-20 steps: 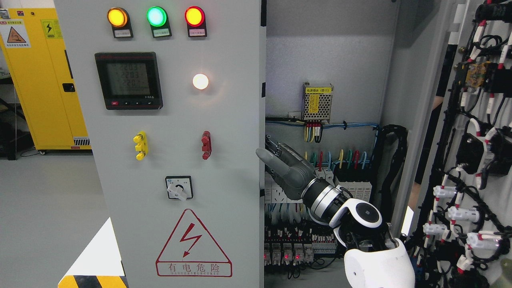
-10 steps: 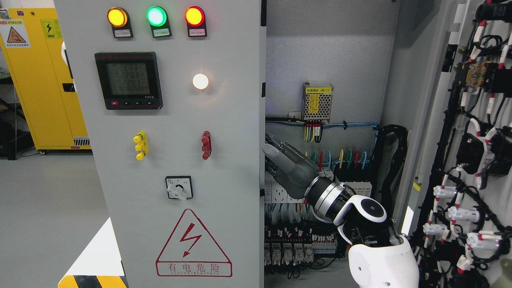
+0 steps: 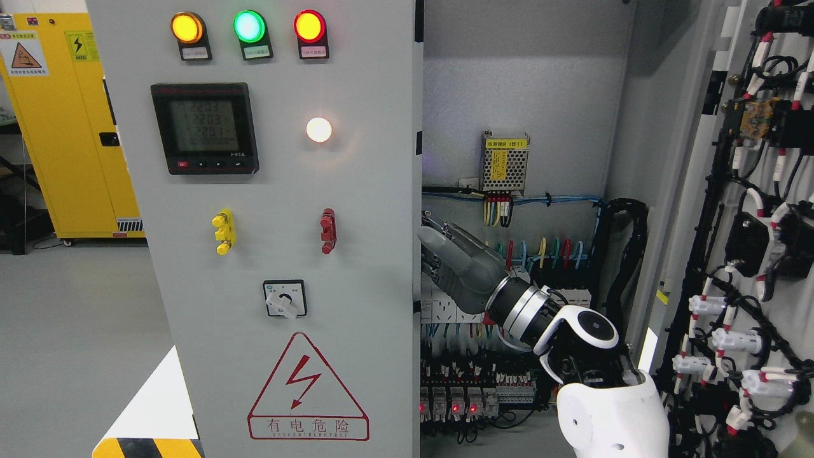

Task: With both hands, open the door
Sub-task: 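Hook the right hand fingers behind the indicator-light door's inner edge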

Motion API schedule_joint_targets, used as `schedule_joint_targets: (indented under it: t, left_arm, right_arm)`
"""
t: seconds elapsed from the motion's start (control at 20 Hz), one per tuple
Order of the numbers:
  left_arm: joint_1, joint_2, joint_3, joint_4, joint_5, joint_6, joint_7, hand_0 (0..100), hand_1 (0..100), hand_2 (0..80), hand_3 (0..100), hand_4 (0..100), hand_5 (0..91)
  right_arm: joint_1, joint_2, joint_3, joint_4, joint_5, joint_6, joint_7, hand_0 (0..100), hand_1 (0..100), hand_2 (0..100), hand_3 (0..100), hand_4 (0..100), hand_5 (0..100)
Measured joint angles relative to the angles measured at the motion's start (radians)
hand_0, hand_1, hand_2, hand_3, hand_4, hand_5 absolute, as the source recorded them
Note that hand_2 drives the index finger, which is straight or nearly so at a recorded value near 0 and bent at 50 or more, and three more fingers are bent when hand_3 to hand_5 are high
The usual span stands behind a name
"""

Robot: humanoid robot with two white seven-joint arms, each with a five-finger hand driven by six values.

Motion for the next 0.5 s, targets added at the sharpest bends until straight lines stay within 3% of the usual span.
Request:
schedule_joint_targets:
  t: [0.5]
  left_arm:
    - [0.0,-0.001,0.0,-0.001,0.0,0.0,0.0,12,56,0.0,0,0,0.0]
  right_arm:
    - [-0.013,0.003,-0.002,-0.001,-0.001,0.0,0.038,0,50,4,0,0,0]
